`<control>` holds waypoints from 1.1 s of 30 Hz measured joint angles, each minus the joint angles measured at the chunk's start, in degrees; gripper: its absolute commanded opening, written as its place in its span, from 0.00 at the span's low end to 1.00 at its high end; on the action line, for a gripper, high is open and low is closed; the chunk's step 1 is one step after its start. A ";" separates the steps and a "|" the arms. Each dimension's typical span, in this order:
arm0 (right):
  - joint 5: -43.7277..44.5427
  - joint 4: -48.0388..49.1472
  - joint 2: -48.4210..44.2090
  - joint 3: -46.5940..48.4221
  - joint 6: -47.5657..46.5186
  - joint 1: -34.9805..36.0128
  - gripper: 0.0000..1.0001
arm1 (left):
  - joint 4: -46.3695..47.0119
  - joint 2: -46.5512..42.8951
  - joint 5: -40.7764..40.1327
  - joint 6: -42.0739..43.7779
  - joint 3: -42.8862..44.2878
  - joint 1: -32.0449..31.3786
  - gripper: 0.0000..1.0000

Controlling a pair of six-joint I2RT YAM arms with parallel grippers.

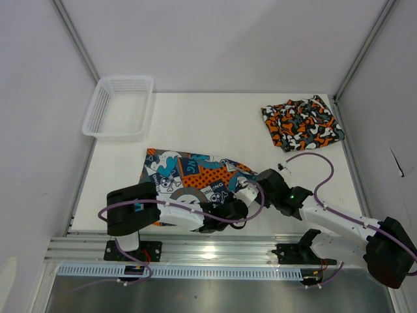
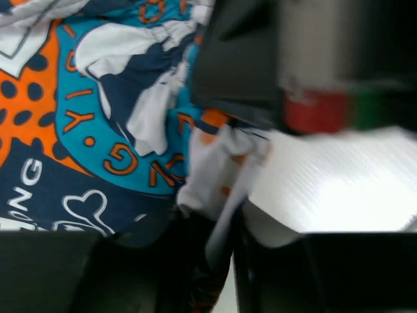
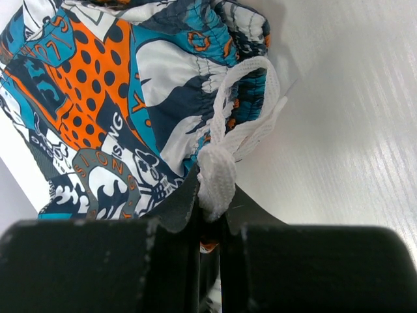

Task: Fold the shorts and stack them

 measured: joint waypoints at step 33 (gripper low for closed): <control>-14.29 34.34 -4.55 -22.88 12.50 -9.09 0.80 | 2.27 -6.16 5.92 -5.44 -3.87 4.59 0.00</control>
